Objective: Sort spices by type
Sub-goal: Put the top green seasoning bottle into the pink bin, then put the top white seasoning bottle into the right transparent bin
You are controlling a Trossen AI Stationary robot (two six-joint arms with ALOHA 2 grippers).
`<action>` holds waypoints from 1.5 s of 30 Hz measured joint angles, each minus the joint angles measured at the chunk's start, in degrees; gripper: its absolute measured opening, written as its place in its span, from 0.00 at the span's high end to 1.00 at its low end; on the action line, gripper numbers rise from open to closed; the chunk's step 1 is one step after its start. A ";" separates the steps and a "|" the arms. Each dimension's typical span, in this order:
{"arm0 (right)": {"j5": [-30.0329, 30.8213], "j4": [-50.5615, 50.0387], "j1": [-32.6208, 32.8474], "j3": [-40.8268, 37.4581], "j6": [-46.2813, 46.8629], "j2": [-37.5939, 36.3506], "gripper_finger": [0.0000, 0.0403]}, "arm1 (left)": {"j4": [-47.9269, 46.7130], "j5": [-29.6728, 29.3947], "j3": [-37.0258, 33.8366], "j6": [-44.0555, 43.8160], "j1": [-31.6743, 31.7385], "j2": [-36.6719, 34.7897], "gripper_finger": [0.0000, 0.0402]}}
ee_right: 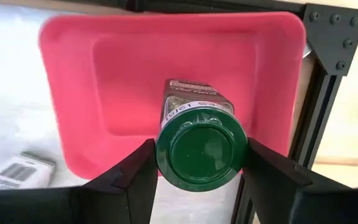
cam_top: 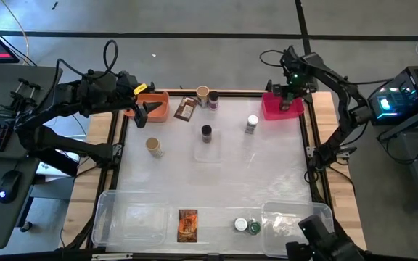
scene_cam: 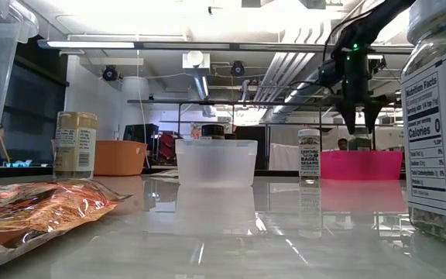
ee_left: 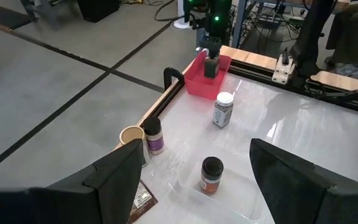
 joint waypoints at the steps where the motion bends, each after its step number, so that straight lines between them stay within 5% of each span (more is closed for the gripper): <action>1: 0.38 0.19 0.08 0.00 -0.07 0.21 0.51 | 0.00 0.00 0.00 0.00 0.00 0.00 0.30; 29: -0.77 -1.39 0.10 0.46 -1.36 0.71 0.41 | 0.00 0.02 0.00 -0.48 0.00 0.00 0.30; 40: -2.02 -15.09 0.97 21.38 -6.60 0.56 0.40 | 0.02 -0.35 0.00 -0.44 0.00 0.00 0.30; 45: -7.87 -13.58 4.56 32.19 -6.50 0.45 0.40 | 0.02 -0.39 0.00 -0.49 0.00 0.00 0.30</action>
